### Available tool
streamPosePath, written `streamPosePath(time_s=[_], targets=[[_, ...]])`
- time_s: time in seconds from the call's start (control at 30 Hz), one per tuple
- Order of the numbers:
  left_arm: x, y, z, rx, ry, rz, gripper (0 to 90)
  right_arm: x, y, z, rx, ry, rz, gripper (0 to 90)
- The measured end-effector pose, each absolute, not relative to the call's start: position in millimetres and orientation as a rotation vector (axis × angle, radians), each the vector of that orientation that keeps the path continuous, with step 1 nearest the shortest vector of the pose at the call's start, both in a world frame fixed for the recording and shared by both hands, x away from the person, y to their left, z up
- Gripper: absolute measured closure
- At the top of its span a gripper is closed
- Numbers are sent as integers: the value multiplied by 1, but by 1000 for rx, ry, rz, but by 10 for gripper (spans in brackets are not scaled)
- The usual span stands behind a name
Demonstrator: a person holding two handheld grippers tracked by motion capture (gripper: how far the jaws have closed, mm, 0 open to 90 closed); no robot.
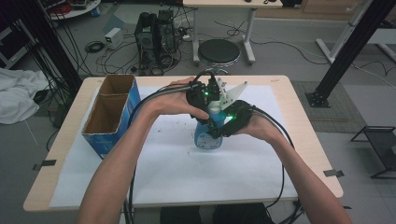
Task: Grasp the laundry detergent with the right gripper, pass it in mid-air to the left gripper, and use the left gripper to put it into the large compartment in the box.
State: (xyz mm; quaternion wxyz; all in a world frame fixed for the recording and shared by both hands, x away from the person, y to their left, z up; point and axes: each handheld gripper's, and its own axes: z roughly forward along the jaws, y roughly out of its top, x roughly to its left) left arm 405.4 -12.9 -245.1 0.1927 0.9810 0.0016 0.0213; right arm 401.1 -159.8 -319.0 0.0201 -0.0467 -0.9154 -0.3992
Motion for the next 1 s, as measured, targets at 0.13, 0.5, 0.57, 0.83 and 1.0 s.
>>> streamPosePath(time_s=[0.13,0.5,0.57,0.83,1.0], targets=[[406,-12,-245,2745,6,66,379,402,-160,-319,-140,-2841,-1254,431],[407,-9,-245,2756,19,47,379,404,-161,-320,-160,-2831,-1265,366],[407,-9,-246,2760,20,53,379,404,-161,-320,-160,-2836,-1272,357],[407,-7,-247,2754,26,38,378,403,-162,-318,-164,-2825,-1271,325],[408,-6,-246,2754,27,32,378,403,-163,-317,-175,-2828,-1270,310]])
